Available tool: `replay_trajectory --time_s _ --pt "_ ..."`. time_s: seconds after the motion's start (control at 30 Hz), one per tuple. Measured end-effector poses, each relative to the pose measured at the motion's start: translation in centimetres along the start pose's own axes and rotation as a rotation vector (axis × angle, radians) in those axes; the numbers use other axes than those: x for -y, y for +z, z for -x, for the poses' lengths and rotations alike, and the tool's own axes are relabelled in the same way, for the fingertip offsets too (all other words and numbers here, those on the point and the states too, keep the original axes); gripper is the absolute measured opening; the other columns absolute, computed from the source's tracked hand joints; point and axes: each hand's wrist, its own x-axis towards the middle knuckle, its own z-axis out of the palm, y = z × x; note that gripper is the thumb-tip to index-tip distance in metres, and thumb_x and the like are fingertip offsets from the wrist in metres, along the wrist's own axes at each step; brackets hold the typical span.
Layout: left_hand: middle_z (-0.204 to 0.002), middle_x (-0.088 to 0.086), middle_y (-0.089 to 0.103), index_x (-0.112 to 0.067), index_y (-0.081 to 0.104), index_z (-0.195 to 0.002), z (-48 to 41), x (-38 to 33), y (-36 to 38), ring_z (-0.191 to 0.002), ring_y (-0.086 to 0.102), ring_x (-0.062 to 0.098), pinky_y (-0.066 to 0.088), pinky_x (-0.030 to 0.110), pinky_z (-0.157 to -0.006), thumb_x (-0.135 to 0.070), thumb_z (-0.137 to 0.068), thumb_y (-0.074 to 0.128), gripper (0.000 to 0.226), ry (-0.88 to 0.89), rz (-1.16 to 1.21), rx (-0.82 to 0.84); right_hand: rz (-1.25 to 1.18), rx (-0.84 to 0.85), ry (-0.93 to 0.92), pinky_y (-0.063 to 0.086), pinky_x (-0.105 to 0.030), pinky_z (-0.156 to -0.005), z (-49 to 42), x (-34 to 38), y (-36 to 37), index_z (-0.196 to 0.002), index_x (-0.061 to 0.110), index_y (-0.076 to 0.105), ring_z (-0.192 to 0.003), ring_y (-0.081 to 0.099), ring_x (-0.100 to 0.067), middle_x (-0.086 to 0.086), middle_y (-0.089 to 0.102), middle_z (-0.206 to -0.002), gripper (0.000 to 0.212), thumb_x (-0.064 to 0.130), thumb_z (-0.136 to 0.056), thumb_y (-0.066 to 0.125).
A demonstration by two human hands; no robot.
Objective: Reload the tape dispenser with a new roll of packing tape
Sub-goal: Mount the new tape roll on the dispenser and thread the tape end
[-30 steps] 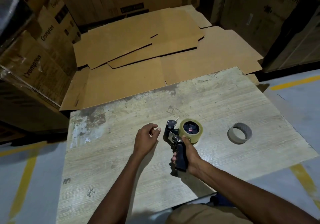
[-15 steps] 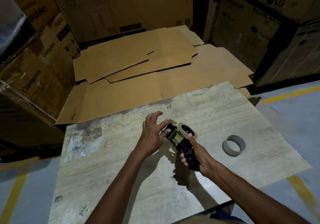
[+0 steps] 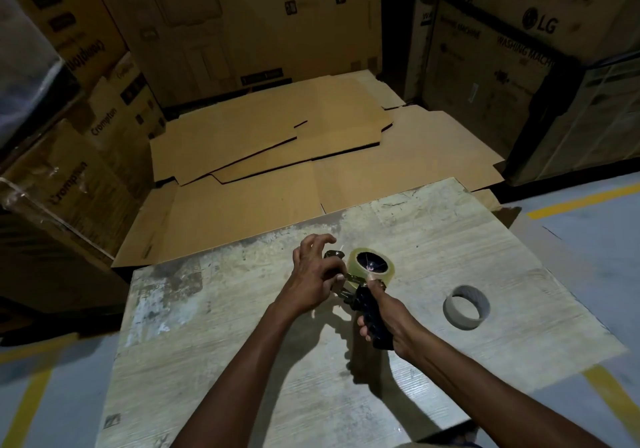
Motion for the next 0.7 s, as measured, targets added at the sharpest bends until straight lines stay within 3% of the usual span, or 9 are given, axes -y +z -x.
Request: replay_trajectory --time_s 0.2,0.4,0.7 --pt "-0.143 -0.004 0.043 -0.024 0.071 -0.085 -0.1 0.6 0.8 -0.142 0.022 0.019 0.014 0.035 -0.106 -0.016 -0.087 0.079 0.011 -0.050 0.125 -0.068 0.037 -0.100 -0.074 0.053 -0.033 -0.053 -1.2 -0.1 0.4 -0.099 -0.007 0.075 -0.054 0.065 -0.029 -0.019 0.071 -0.068 0.086 0.075 -0.093 0.051" --pt "-0.144 -0.017 0.042 -0.029 0.072 -0.084 0.9 1.4 1.7 -0.144 0.022 0.014 0.017 0.036 -0.107 -0.025 -0.085 0.082 0.011 -0.074 0.214 -0.077 0.080 -0.200 -0.149 0.056 -0.033 -0.055 -2.5 -0.4 0.8 -0.096 -0.004 0.075 -0.052 0.067 -0.026 -0.015 0.071 -0.064 0.083 0.074 -0.095 0.047" --pt "-0.143 -0.006 0.051 -0.029 0.073 -0.113 3.4 5.0 3.2 -0.140 0.027 0.019 0.020 0.041 -0.103 -0.028 -0.091 0.076 0.021 -0.338 0.190 -0.147 0.215 -0.277 -0.109 0.057 -0.034 -0.056 -4.7 -3.5 0.9 -0.078 -0.004 0.075 -0.050 0.069 -0.021 -0.010 0.072 -0.058 0.089 0.076 -0.097 0.040"
